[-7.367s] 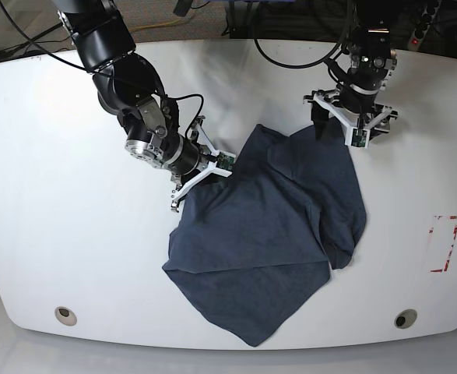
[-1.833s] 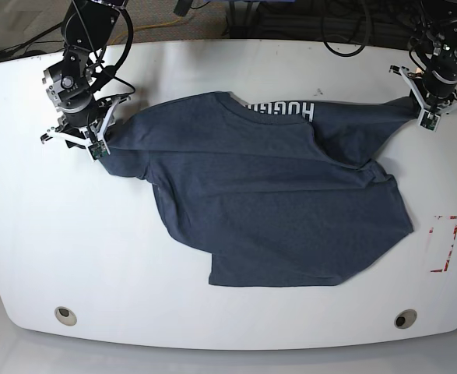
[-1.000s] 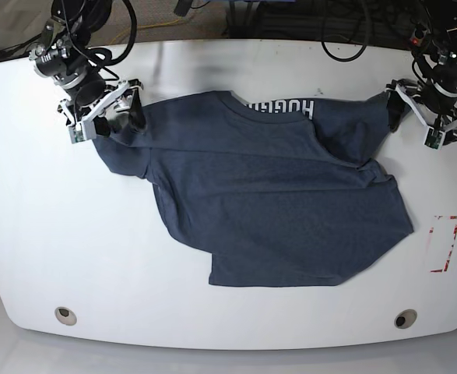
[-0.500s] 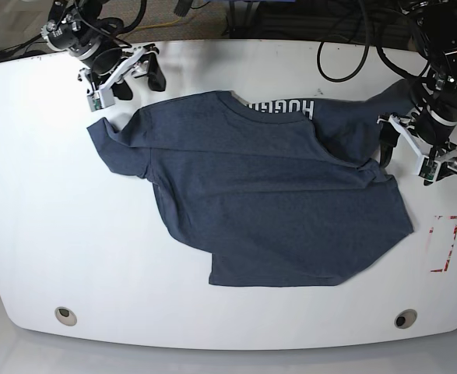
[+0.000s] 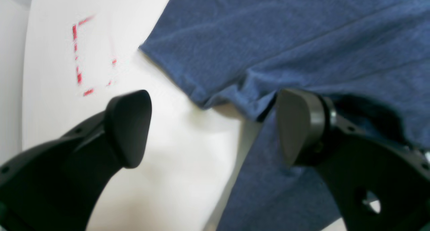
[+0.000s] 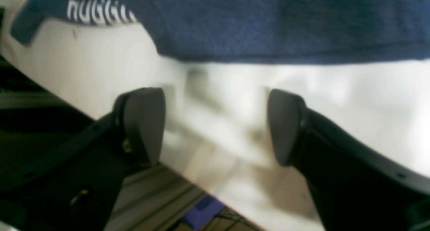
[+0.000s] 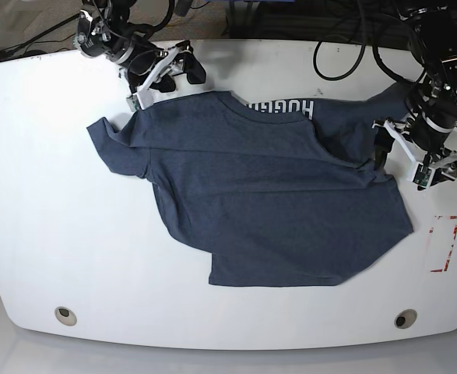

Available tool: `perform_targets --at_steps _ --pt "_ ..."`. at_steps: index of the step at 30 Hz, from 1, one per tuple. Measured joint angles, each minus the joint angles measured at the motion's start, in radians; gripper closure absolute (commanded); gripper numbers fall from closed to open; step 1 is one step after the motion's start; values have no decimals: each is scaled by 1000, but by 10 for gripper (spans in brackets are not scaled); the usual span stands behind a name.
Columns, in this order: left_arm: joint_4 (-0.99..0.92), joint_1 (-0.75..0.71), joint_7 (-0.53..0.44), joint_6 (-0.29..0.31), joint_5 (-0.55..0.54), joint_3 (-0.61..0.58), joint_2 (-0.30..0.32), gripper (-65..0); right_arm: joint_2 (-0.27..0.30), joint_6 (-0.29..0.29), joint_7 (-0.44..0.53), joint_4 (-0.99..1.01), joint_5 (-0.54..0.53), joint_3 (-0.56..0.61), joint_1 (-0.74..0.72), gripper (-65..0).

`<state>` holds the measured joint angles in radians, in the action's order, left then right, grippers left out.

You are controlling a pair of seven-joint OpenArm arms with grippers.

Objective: Fold the T-shirt properly
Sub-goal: 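Release the shirt and drag the collar edge outward with both grippers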

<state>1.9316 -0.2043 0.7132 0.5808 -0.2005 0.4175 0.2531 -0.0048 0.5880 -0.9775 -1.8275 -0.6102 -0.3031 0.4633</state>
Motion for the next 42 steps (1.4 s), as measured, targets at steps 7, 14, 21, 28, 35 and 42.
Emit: perform_targets --at_steps 7,14,21,28,35,42 --pt "0 -8 2 0 2 1 0 -531 11 -4 27 82 -24 74 -66 -458" --pt "0 -21 1 0 3 3 3 -531 7 -69 49 155 -49 113 -135 -426" --pt "0 -20 0 0 48 4 10 -531 -6 -121 57 216 -49 113 -173 -179" --pt "0 -18 2 0 112 0 7 -531 -6 -137 52 237 -48 115 -170 0" --pt "0 -14 1 0 111 -2 5 -531 -6 -143 20 155 -14 113 -120 0" --pt "0 49 3 0 122 -3 -26 -531 93 -143 -4 -27 2 106 7 0"
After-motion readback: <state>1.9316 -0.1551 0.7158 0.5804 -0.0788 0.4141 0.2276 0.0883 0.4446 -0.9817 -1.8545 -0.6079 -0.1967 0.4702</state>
